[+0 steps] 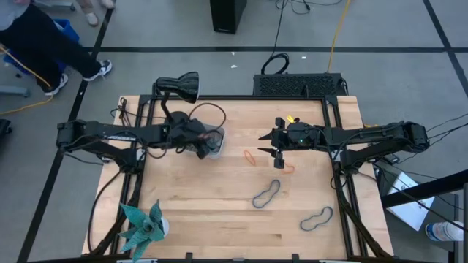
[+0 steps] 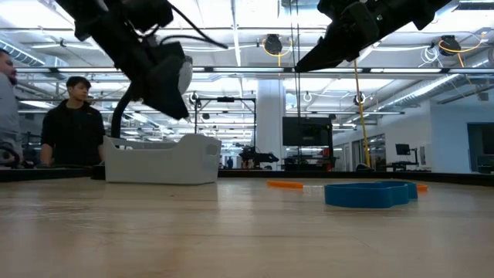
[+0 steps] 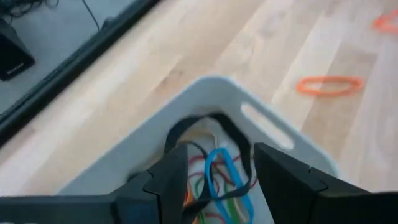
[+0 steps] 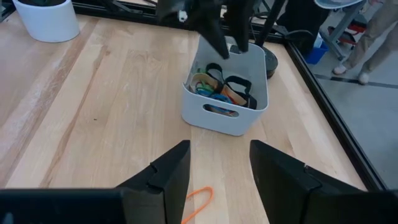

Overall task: Pick and place rubber bands into bin
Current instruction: Put the left orange rubber band into the gray bin

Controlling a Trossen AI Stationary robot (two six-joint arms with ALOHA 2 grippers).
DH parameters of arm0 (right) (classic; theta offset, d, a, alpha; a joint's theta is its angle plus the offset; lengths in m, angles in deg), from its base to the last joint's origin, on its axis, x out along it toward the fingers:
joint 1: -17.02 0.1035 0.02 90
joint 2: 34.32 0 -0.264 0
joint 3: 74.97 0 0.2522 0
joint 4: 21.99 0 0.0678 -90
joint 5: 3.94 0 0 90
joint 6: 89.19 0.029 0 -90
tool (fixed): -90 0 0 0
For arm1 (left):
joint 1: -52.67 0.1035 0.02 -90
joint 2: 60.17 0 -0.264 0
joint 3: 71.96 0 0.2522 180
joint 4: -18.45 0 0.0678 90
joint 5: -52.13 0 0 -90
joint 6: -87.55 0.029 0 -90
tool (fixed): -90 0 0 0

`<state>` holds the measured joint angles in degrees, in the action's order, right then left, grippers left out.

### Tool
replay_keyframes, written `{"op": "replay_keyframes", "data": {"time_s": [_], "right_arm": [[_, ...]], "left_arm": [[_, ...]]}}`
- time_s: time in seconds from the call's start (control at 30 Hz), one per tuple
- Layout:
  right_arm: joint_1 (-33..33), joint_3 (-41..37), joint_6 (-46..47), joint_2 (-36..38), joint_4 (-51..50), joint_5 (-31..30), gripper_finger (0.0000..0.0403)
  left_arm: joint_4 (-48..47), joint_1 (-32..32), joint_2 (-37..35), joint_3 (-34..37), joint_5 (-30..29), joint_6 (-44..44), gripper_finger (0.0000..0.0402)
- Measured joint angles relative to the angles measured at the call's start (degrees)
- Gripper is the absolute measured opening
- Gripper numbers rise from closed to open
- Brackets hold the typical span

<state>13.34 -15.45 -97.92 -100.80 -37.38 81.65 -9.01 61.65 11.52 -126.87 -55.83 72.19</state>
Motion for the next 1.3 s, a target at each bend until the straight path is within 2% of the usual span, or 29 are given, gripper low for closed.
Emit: {"op": "replay_keyframes", "data": {"time_s": [0.2, 0.37, 0.47, 0.67, 0.87, 1.3], "right_arm": [[0.02, -0.02, 1.92, -0.33, 0.27, -0.48, 0.0158], [0.04, -0.04, 2.51, -4.51, 1.29, -7.66, 0.0148], [-0.23, -0.04, 4.16, -8.53, 3.43, -7.76, 0.0145], [-0.5, -0.04, 5.6, -17.53, 8.88, -7.8, 0.0144], [-0.93, -0.04, 10.93, -24.99, 10.74, -7.89, 0.0144], [-1.55, 0.0, 15.67, -33.54, 14.31, -8.73, 0.0144]], "left_arm": [[0.77, -0.56, -5.43, 0.0, 0.0, -2.22, 0.0191], [2.53, -1.66, -8.78, 0.0, 0.02, -2.03, 0.0191], [3.77, -2.33, -9.98, 0.0, 0.01, -0.82, 0.0191], [3.34, -2.73, -10.52, 0.0, 0.0, -0.76, 0.0191], [2.73, -2.71, -10.5, 0.0, 0.0, -0.74, 0.0191], [2.77, -2.71, -10.49, 0.0, 0.0, 0.22, 0.0191]]}}
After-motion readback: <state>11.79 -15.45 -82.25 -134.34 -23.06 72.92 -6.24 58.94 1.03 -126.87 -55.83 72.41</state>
